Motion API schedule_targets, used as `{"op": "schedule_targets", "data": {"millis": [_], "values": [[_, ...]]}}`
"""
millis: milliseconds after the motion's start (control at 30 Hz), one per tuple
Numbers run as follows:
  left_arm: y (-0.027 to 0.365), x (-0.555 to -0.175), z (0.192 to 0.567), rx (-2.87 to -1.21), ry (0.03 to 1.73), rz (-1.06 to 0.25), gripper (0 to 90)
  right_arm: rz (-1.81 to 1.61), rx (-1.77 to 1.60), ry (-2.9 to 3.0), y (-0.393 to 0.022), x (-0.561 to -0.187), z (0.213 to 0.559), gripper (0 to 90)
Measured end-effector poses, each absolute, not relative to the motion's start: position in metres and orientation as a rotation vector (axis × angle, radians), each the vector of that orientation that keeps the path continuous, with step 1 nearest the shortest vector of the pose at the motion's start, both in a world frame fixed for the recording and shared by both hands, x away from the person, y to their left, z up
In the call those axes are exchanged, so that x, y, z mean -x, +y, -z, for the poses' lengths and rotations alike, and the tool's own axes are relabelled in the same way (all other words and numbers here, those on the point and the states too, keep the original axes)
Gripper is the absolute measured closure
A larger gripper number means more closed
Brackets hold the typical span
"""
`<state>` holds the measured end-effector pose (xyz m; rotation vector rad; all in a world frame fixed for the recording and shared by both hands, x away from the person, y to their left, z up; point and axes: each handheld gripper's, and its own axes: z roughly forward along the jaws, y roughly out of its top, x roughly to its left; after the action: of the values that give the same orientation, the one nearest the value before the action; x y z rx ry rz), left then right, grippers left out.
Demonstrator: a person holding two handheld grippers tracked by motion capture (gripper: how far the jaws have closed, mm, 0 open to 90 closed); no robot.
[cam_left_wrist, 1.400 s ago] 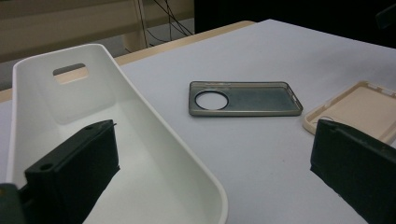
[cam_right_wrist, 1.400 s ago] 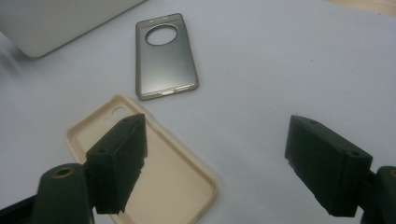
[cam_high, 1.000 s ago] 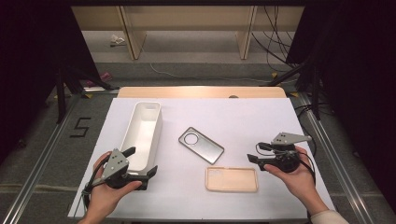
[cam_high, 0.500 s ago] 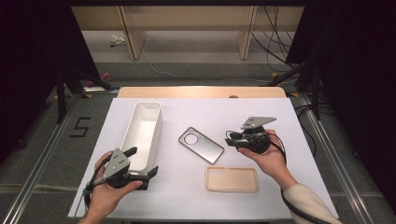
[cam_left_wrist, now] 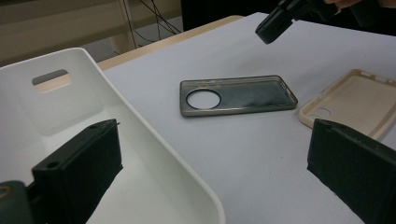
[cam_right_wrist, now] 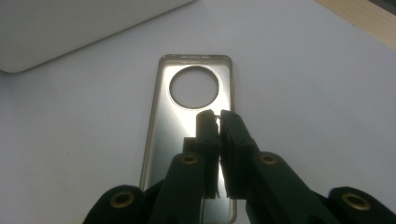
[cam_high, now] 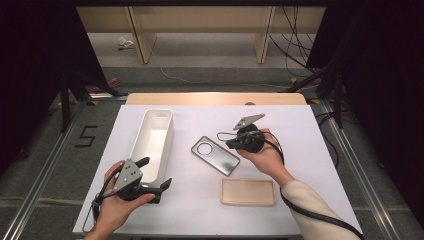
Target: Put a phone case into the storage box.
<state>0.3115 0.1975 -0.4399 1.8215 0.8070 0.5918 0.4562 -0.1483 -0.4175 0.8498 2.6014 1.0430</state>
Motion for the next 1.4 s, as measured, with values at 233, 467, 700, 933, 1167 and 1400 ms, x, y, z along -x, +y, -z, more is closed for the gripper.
{"op": "schedule_targets", "data": {"millis": [233, 467, 700, 933, 1167, 1400], "values": [[0.195, -0.311, 0.44, -1.835, 0.789, -0.594, 2.7, -0.901, -0.845, 2.638, -0.131, -0.477, 0.43, 90.0], [0.195, -0.31, 0.44, -1.835, 0.788, -0.598, 2.8, -0.806, -0.819, 2.685, -0.108, -0.489, 0.442, 90.0], [0.195, -0.31, 0.44, -1.833, 0.786, -0.598, 2.8, -0.722, -0.783, 2.706, -0.087, -0.499, 0.456, 90.0], [0.195, -0.309, 0.439, -1.831, 0.782, -0.597, 2.9, -0.676, -0.787, 2.698, -0.081, -0.502, 0.465, 90.0], [0.194, -0.309, 0.44, -1.834, 0.781, -0.594, 2.9, -0.684, -0.829, 2.68, -0.081, -0.505, 0.467, 90.0], [0.194, -0.309, 0.44, -1.832, 0.781, -0.593, 2.9, -0.64, -0.89, 2.661, -0.087, -0.507, 0.467, 90.0]]}}
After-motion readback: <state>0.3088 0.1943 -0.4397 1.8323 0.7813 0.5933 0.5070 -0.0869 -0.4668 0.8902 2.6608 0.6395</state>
